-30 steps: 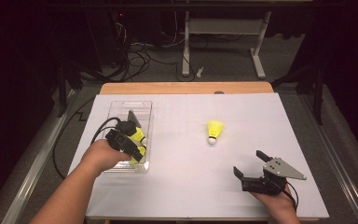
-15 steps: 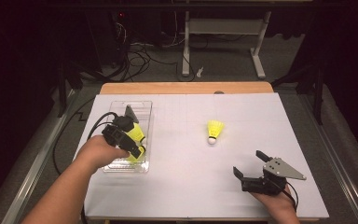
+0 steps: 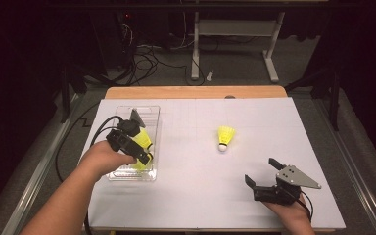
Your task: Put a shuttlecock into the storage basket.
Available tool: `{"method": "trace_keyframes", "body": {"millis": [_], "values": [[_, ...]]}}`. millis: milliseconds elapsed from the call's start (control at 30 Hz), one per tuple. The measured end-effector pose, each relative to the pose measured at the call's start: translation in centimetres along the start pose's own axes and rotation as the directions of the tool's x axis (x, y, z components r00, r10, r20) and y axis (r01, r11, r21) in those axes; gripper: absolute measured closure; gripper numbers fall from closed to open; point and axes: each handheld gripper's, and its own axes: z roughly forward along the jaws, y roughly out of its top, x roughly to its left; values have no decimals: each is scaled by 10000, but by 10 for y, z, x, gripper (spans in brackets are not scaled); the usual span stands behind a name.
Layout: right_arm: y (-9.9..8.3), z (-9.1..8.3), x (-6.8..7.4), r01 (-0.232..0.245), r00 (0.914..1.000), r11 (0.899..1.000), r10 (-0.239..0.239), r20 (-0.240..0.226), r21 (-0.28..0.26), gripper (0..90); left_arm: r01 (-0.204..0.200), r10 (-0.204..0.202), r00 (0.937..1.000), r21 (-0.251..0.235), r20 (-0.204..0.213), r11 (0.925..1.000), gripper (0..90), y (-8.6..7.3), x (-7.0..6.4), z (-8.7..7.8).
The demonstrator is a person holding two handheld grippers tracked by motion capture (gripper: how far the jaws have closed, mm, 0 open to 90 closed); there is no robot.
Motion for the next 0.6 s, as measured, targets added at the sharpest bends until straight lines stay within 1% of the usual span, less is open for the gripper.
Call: {"method": "trace_keyframes", "body": {"millis": [167,267,400,500,600], "values": [[0,0,0,4,10000,10000,-4,15,8,3,17,-17,10000,-14,33,10000,169,0,-1,-1],[0,0,0,-15,10000,10000,15,3,-2,2,-20,20,10000,11,60,10000,149,1,-2,-3],[0,0,-1,7,10000,10000,-7,34,-6,3,-12,13,9999,-49,164,10000,75,3,-4,-4],[0,0,-1,-40,10000,10000,40,28,5,3,-13,12,9998,14,177,10000,16,4,-5,-3],[0,0,-1,-47,10000,10000,47,35,-7,3,-68,69,9998,-74,179,9999,6,5,-7,-3]]}}
